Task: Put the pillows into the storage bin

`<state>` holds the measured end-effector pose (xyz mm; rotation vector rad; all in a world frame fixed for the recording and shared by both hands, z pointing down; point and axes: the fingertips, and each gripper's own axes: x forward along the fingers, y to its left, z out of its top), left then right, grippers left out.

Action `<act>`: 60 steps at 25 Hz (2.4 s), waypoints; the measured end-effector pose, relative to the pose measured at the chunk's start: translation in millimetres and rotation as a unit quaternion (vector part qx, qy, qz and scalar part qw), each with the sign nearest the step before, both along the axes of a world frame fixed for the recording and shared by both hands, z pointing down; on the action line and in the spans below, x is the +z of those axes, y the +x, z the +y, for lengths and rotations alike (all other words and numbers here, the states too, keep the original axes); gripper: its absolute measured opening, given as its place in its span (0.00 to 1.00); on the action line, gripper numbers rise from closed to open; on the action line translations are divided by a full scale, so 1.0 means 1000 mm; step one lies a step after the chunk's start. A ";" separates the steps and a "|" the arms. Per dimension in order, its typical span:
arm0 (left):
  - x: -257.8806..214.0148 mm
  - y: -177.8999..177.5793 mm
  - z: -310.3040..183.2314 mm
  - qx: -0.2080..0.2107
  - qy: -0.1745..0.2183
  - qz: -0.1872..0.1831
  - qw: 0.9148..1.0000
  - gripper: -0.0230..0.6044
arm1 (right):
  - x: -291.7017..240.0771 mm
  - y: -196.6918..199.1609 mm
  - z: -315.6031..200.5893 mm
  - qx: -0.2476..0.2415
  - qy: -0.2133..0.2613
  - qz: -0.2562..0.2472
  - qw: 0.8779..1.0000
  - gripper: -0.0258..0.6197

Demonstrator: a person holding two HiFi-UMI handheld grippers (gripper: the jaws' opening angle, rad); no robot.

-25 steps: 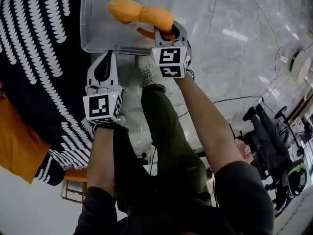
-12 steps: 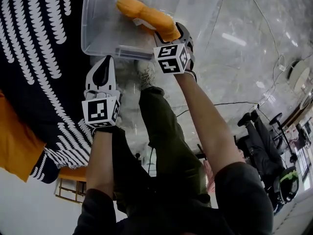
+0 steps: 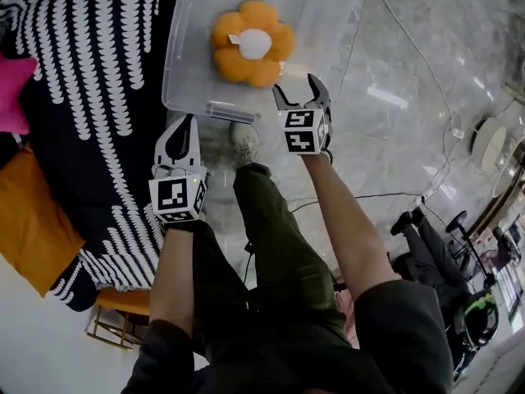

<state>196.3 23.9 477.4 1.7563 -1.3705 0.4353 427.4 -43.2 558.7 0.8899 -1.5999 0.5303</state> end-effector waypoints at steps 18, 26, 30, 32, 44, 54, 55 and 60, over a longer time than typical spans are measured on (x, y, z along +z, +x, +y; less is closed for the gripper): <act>-0.117 -0.185 0.092 -0.190 0.200 -0.181 0.944 0.04 | -0.108 -0.213 -0.007 -0.144 0.206 -0.229 0.940 0.56; -0.184 -0.281 0.166 -0.292 0.206 -0.215 0.909 0.04 | -0.216 -0.362 0.026 -0.250 0.220 -0.301 0.893 0.56; -0.202 -0.332 0.213 -0.341 0.199 -0.228 0.890 0.04 | -0.248 -0.436 0.063 -0.322 0.214 -0.317 0.866 0.56; -0.208 -0.359 0.238 -0.369 0.196 -0.234 0.878 0.04 | -0.261 -0.477 0.084 -0.363 0.210 -0.323 0.848 0.56; -0.211 -0.528 0.412 -0.508 0.170 -0.246 0.808 0.04 | -0.297 -0.743 0.276 -0.569 0.160 -0.348 0.728 0.56; -0.187 -0.612 0.565 -0.599 0.146 -0.240 0.750 0.04 | -0.269 -0.885 0.475 -0.733 0.102 -0.297 0.603 0.56; -0.186 -0.615 0.575 -0.601 0.147 -0.241 0.748 0.04 | -0.264 -0.892 0.493 -0.756 0.102 -0.280 0.583 0.56; -0.159 -0.624 0.611 -0.630 0.138 -0.232 0.728 0.04 | -0.222 -0.923 0.549 -0.845 0.101 -0.199 0.487 0.59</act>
